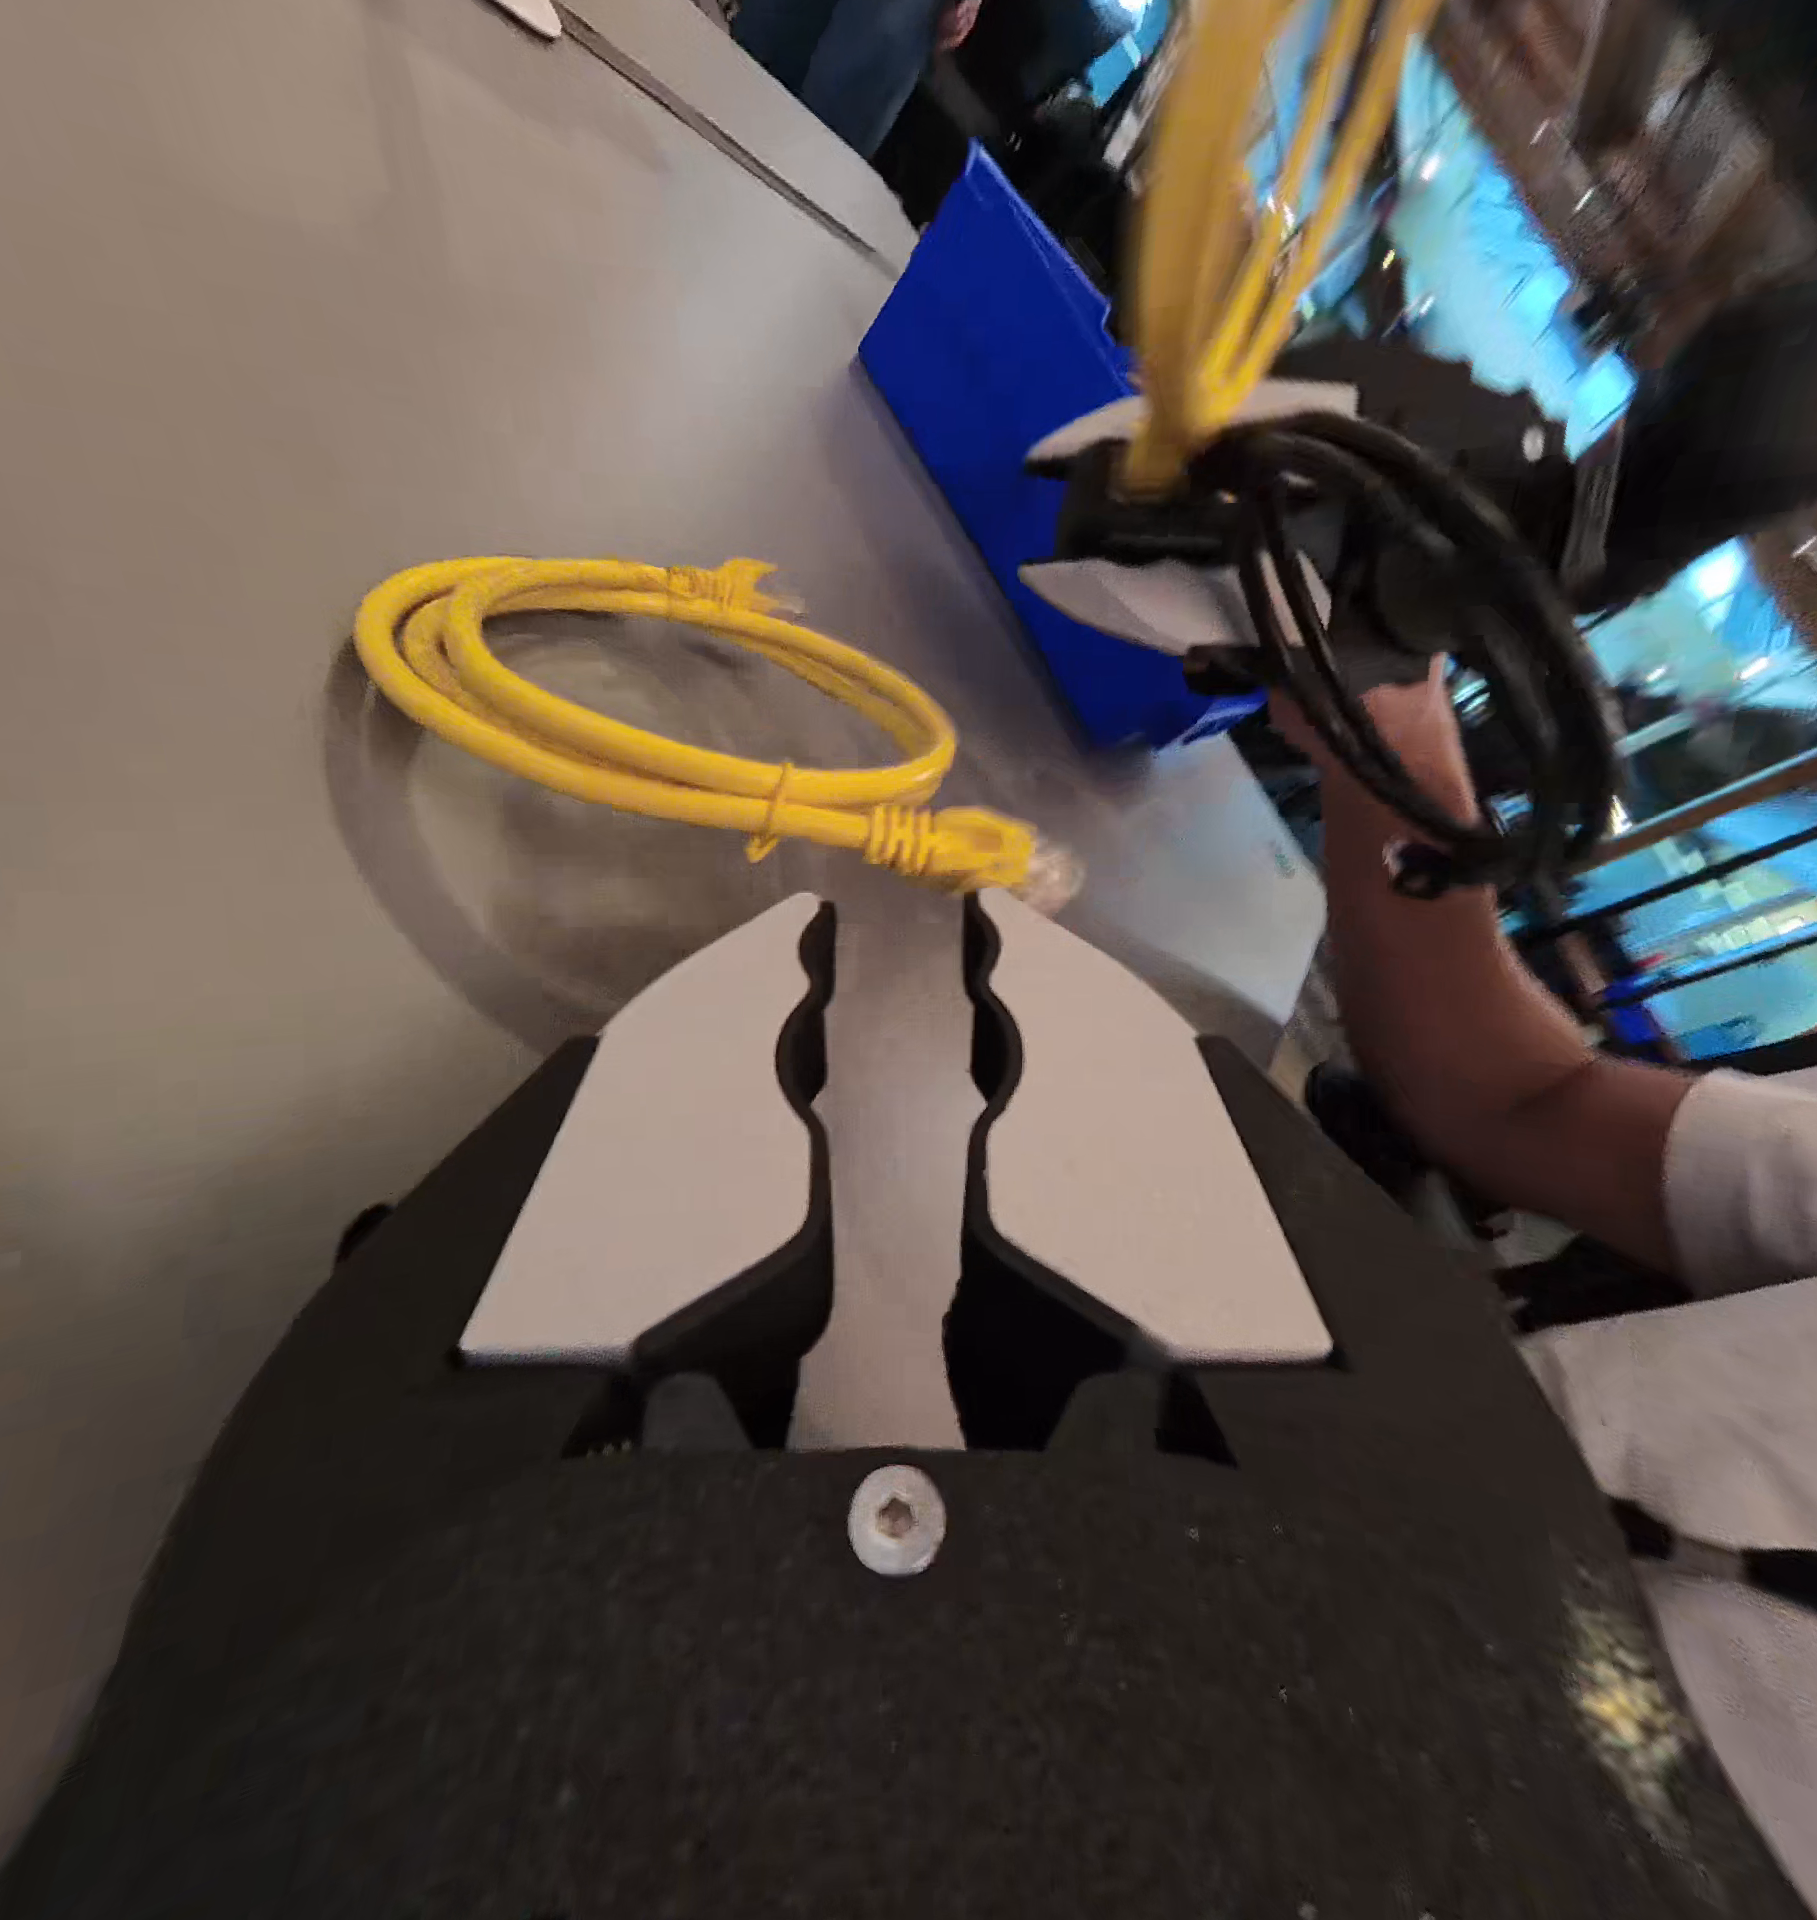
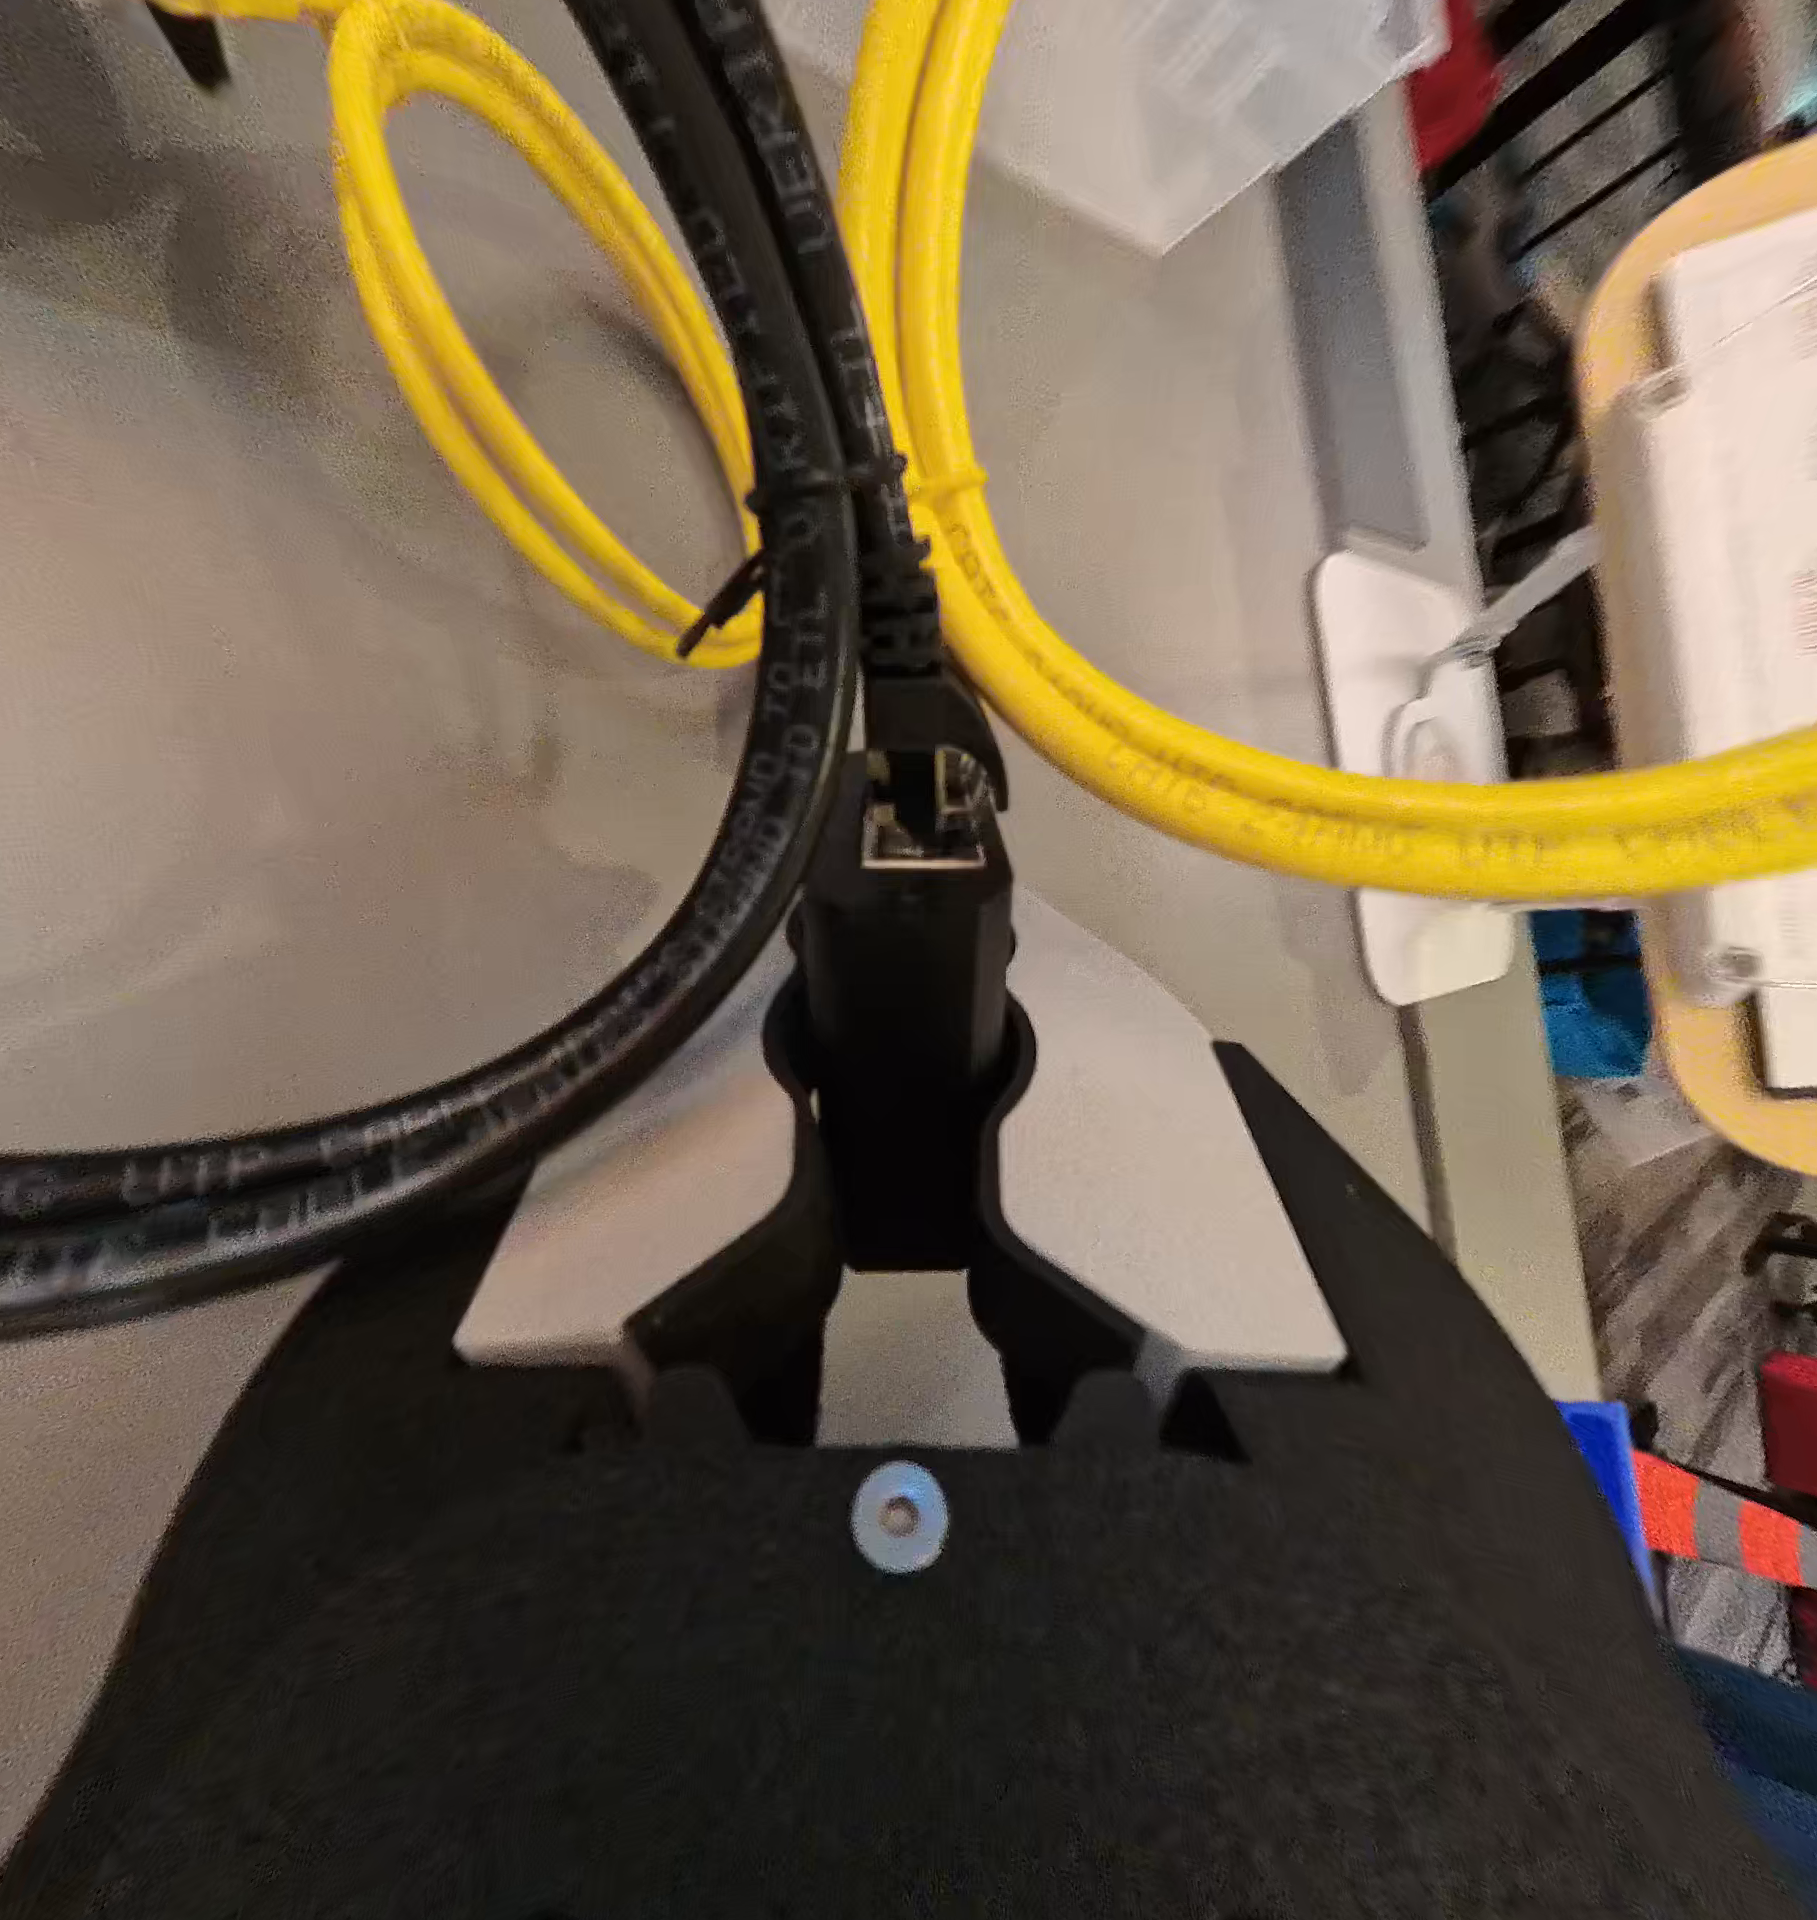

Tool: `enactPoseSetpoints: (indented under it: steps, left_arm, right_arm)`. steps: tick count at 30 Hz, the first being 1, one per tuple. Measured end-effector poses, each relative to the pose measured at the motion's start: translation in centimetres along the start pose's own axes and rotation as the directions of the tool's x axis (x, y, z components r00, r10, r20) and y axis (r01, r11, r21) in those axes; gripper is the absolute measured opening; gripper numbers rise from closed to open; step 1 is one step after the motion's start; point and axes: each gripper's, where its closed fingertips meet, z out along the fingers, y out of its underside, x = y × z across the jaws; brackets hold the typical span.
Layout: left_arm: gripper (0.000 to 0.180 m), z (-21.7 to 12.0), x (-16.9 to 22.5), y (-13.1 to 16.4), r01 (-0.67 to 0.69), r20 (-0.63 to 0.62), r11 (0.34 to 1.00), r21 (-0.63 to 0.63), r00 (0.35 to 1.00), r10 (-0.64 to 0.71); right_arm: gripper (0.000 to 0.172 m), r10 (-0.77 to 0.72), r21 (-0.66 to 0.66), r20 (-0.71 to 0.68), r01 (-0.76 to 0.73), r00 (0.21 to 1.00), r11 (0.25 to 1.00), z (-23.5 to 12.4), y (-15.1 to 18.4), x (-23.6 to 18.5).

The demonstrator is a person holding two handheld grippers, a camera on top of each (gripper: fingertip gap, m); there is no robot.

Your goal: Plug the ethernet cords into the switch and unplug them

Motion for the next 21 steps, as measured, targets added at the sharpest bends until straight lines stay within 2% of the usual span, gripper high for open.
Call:
enactPoseSetpoints:
  steps: [4,7,9,12,15,17,19,21]
  left_arm:
    - [0.039,-1.5,0.4,0.1,-0.159,0.080,0.987,-0.023,0.984,0.161]
    - [0.041,-2.1,1.9,-1.0,-0.215,0.046,0.976,0.037,0.976,0.213]
    - [0.048,-1.7,2.4,-1.2,-0.271,0.053,0.962,0.026,0.962,0.269]
    - [0.050,-1.8,2.8,-1.8,-0.398,0.145,0.917,0.003,0.908,0.394]
    - [0.051,-2.3,5.0,-3.8,-0.511,0.196,0.859,0.026,0.845,0.497]
    - [0.051,-1.4,6.1,-4.2,-0.574,0.177,0.818,-0.043,0.801,0.571]
    - [0.058,0.3,5.7,-2.7,-0.614,0.121,0.760,-0.213,0.755,0.644]
    - [0.061,1.3,4.4,-0.8,-0.643,0.078,0.674,-0.363,0.700,0.709]
  right_arm:
    - [0.025,0.016,-0.069,0.041,-0.013,0.999,0.998,1.2,-0.2,-0.4]
    - [0.025,0.039,-0.051,0.061,-0.036,0.997,0.998,1.5,-0.9,-0.9]
    - [0.025,0.029,-0.029,0.074,-0.027,0.997,0.999,1.8,-1.3,-1.6]
    - [0.025,0.041,-0.071,0.060,-0.037,0.997,0.997,2.1,-0.7,-1.6]
    - [0.025,0.146,-0.132,0.120,-0.130,0.982,0.983,1.8,0.5,-2.0]
    - [0.025,0.179,-0.117,0.154,-0.162,0.972,0.980,1.5,0.4,-2.2]
    - [0.025,0.189,-0.085,0.202,-0.175,0.961,0.981,1.1,-0.2,-2.8]
    - [0.025,0.151,-0.082,0.197,-0.137,0.969,0.987,0.6,-0.5,-3.0]
